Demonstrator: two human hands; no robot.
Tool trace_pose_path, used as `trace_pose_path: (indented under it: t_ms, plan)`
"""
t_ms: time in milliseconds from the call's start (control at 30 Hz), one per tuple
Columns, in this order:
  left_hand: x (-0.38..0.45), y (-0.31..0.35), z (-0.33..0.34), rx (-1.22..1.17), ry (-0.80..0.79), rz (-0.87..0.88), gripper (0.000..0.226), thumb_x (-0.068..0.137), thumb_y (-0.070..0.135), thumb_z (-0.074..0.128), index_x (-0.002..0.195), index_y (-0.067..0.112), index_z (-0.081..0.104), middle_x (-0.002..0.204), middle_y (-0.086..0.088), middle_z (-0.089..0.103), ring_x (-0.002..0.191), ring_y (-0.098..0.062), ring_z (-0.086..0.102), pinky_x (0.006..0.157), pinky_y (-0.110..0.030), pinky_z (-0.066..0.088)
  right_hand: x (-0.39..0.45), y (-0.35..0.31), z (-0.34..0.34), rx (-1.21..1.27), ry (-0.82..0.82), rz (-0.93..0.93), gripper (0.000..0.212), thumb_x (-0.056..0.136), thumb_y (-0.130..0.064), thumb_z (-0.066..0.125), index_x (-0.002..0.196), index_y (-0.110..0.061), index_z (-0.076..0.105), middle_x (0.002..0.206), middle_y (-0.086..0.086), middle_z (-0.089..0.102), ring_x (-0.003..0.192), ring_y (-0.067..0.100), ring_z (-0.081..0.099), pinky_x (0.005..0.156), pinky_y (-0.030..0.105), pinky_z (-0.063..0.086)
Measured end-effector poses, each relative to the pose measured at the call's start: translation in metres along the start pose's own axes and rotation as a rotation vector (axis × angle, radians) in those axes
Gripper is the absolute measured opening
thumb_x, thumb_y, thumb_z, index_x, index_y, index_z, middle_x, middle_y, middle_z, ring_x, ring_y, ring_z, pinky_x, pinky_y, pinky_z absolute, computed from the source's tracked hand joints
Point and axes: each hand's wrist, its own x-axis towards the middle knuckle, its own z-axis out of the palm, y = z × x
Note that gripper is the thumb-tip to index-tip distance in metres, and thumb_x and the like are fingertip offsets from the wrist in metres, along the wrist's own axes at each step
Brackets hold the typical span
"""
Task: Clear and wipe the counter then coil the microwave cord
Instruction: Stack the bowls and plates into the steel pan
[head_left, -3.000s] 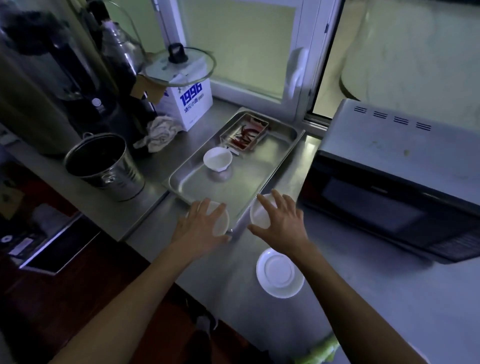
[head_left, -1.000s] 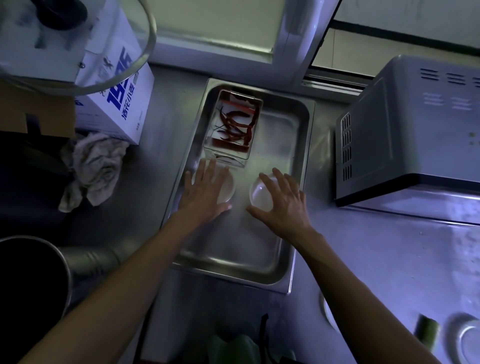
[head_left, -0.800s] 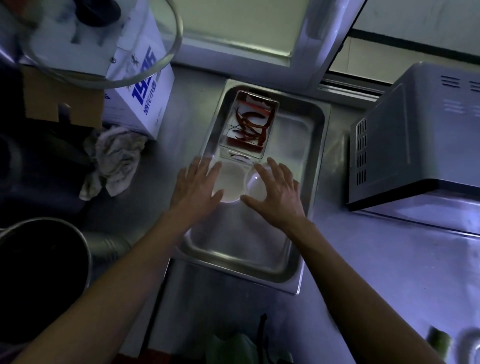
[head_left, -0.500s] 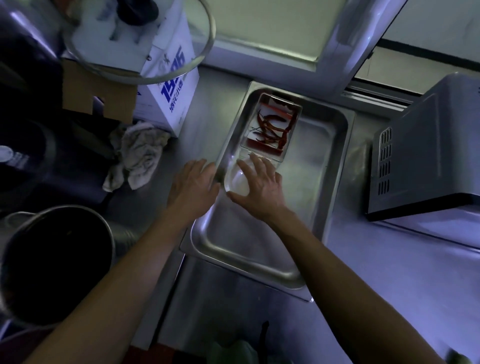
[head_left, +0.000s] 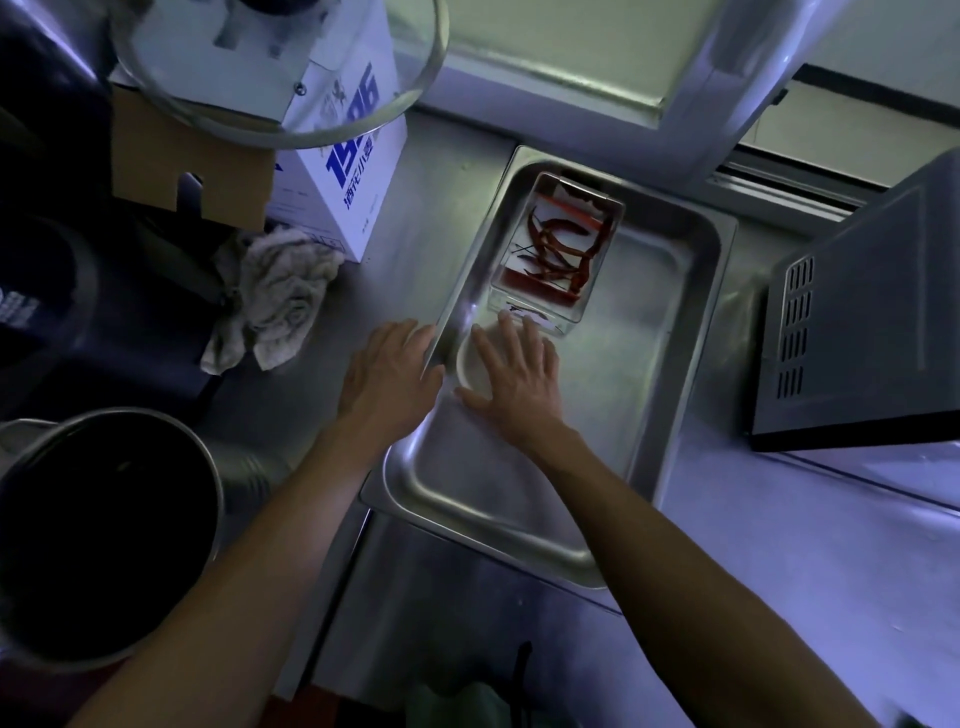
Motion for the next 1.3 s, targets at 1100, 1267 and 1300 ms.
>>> trace_pose_path:
  t_ms: [1100,1267,1300]
  plan:
    - [-0.114,0.168,0.027,0.194,-0.149,0.441,0.057,0.09,0.035,0.058,0.142,0.016,0.046,0.142,-0.006,0.052,0.129,-0.029,0.047,0.099,-0.047,0.044,-0.249,0.082,-0.065,0.216,0.236,0.35,0.043,0.095,-0.033,0.06,0.135,-0.016,0.058,0.142,0.008,0.057,0.128,0.03,0.053,0.102,0.043,0.043]
    - [-0.16,0.226,0.059,0.223,-0.177,0.527,0.054,0.09,0.036,0.053,0.141,0.019,0.047,0.143,-0.001,0.051,0.131,-0.025,0.043,0.097,-0.044,0.045,-0.337,0.107,-0.06,0.24,0.262,0.457,0.043,0.095,-0.03,0.06,0.136,-0.016,0.057,0.144,0.007,0.055,0.131,0.029,0.05,0.103,0.043,0.04]
    - [-0.172,0.237,0.065,0.222,-0.188,0.542,0.055,0.09,0.036,0.054,0.142,0.018,0.047,0.143,-0.001,0.051,0.131,-0.026,0.043,0.097,-0.045,0.045,-0.355,0.112,-0.059,0.247,0.268,0.479,0.043,0.095,-0.03,0.059,0.136,-0.017,0.058,0.144,0.005,0.055,0.132,0.028,0.049,0.102,0.042,0.04]
